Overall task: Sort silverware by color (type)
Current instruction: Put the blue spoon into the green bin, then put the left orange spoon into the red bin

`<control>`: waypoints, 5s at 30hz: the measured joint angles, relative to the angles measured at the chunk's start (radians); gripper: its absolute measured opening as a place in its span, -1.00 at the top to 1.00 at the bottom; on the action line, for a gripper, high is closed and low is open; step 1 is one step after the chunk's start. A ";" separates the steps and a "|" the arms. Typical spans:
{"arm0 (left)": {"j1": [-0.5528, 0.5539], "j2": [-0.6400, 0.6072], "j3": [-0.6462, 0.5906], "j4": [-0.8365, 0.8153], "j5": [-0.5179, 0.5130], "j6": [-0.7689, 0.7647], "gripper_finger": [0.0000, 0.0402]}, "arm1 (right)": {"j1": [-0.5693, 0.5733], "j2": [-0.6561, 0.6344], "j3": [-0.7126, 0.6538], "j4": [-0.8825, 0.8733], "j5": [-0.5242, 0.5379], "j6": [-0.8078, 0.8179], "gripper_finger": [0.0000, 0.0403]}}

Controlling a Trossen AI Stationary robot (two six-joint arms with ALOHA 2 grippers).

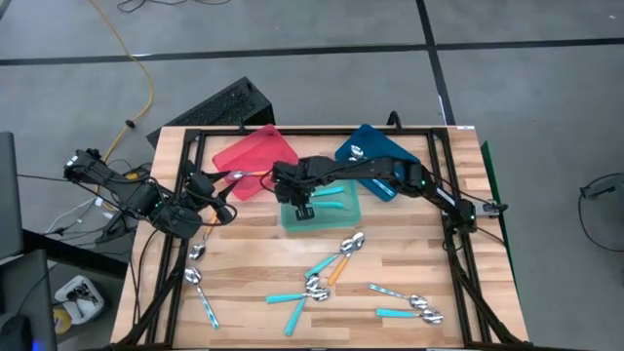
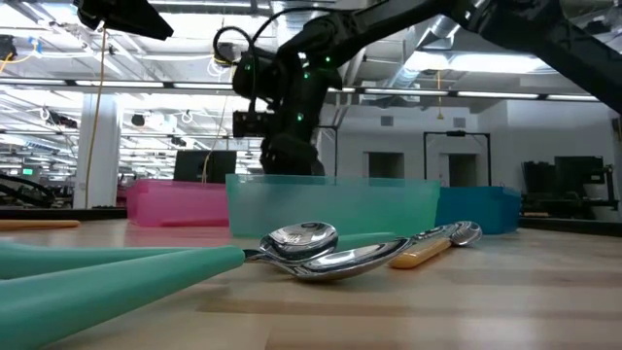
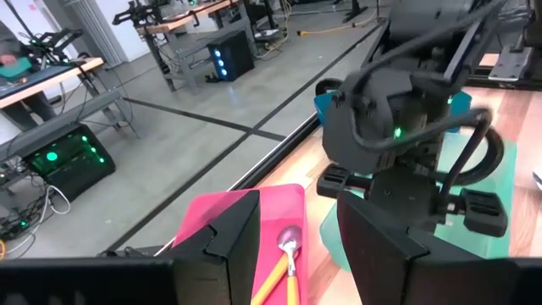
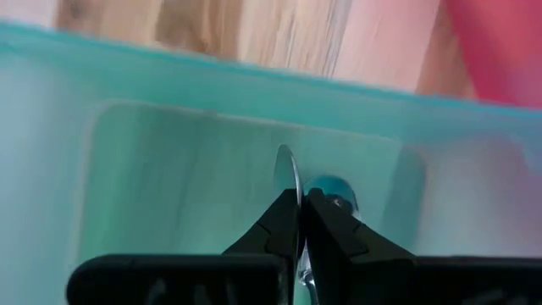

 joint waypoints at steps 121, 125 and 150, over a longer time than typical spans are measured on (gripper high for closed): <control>0.271 0.386 -0.248 0.016 1.217 -0.328 -0.19 | 0.266 -0.514 0.262 -0.690 0.189 0.351 0.20; 0.207 0.386 -0.248 -0.015 1.177 -0.317 -0.19 | 0.266 -0.514 0.235 -0.681 0.189 0.357 0.20; -0.051 0.458 -0.294 -0.065 1.098 -0.475 -0.18 | 0.264 -0.513 0.133 -0.675 0.188 0.360 0.20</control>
